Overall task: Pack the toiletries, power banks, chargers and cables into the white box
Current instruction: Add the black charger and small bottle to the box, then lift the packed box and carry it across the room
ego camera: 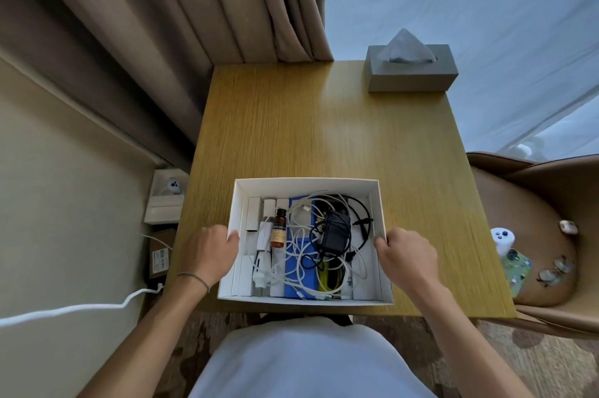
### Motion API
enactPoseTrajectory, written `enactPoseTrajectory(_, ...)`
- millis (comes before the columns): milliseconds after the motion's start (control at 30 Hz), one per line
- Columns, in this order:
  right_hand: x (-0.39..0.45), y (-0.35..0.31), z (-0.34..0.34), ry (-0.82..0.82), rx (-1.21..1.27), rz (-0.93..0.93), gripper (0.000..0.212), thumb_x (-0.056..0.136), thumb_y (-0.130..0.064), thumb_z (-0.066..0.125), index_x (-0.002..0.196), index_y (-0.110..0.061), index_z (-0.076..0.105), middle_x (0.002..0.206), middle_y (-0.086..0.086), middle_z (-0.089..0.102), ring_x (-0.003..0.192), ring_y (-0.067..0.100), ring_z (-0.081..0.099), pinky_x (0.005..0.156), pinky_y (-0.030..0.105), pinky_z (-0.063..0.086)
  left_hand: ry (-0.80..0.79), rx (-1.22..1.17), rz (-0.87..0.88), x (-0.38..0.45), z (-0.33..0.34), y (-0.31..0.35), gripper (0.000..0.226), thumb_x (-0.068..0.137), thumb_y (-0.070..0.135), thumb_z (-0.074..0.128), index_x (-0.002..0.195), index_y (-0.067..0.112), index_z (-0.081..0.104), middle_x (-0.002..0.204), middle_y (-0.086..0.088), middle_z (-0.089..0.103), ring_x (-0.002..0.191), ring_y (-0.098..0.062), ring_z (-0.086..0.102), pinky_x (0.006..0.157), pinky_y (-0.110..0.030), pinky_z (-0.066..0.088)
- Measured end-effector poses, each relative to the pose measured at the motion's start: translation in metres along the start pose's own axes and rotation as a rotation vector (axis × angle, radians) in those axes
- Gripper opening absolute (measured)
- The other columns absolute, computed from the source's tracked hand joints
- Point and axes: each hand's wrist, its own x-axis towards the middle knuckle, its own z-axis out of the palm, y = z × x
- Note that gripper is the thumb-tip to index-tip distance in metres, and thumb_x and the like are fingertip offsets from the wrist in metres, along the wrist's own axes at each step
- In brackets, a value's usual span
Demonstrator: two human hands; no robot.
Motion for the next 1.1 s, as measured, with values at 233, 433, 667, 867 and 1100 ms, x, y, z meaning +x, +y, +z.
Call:
enactPoseTrajectory(233, 0.009, 0.006, -0.014, 0.008, -0.048, -0.035, 0.045, 0.098, -0.027, 0.044, 0.055, -0.015, 0.041, 0.051, -0.004, 0.044, 0.042, 0.012, 0.034, 0.042, 0.023, 0.026, -0.004, -0.039, -0.036, -0.002, -0.004, 0.012, 0.050, 0.097, 0.036, 0.051, 0.053, 0.017, 0.036, 0.049, 0.002, 0.033, 0.044, -0.018, 0.032, 0.050, -0.027, 0.024)
enactPoseTrajectory(433, 0.002, 0.016, -0.026, 0.066, 0.003, 0.073, 0.043, 0.094, -0.024, 0.049, 0.053, -0.015, 0.040, 0.049, -0.004, 0.043, 0.042, 0.014, 0.033, 0.044, 0.020, 0.029, 0.024, -0.138, 0.049, 0.005, -0.016, 0.034, 0.048, 0.098, 0.032, 0.054, 0.055, 0.016, 0.040, 0.050, 0.001, 0.031, 0.045, -0.016, 0.029, 0.050, -0.026, 0.024)
enactPoseTrajectory(667, -0.032, 0.014, -0.031, 0.201, -0.017, 0.279, 0.042, 0.094, -0.030, 0.046, 0.057, -0.011, 0.050, 0.054, 0.001, 0.054, 0.049, 0.019, 0.052, 0.051, 0.029, 0.044, 0.030, -0.130, 0.270, 0.029, -0.032, 0.047, 0.050, 0.097, 0.032, 0.055, 0.053, 0.017, 0.038, 0.049, 0.003, 0.031, 0.043, -0.014, 0.026, 0.047, -0.023, 0.021)
enactPoseTrajectory(867, -0.083, 0.008, -0.034, 0.309, -0.038, 0.479, 0.038, 0.092, -0.027, 0.050, 0.057, -0.013, 0.045, 0.055, -0.001, 0.042, 0.049, 0.017, 0.040, 0.048, 0.029, 0.022, 0.011, -0.084, 0.527, 0.032, -0.050, 0.058, 0.051, 0.095, 0.027, 0.055, 0.049, 0.017, 0.035, 0.045, 0.004, 0.028, 0.041, -0.014, 0.025, 0.047, -0.023, 0.020)
enactPoseTrajectory(1100, -0.184, 0.008, -0.023, 0.409, 0.019, 0.730, 0.029, 0.089, -0.030, 0.048, 0.068, -0.012, 0.058, 0.070, 0.006, 0.058, 0.062, 0.028, 0.052, 0.052, 0.031, 0.031, -0.115, -0.065, 0.767, 0.005, -0.051, 0.074, 0.048, 0.092, 0.024, 0.055, 0.049, 0.015, 0.036, 0.044, 0.002, 0.032, 0.041, -0.018, 0.027, 0.049, -0.025, 0.024)
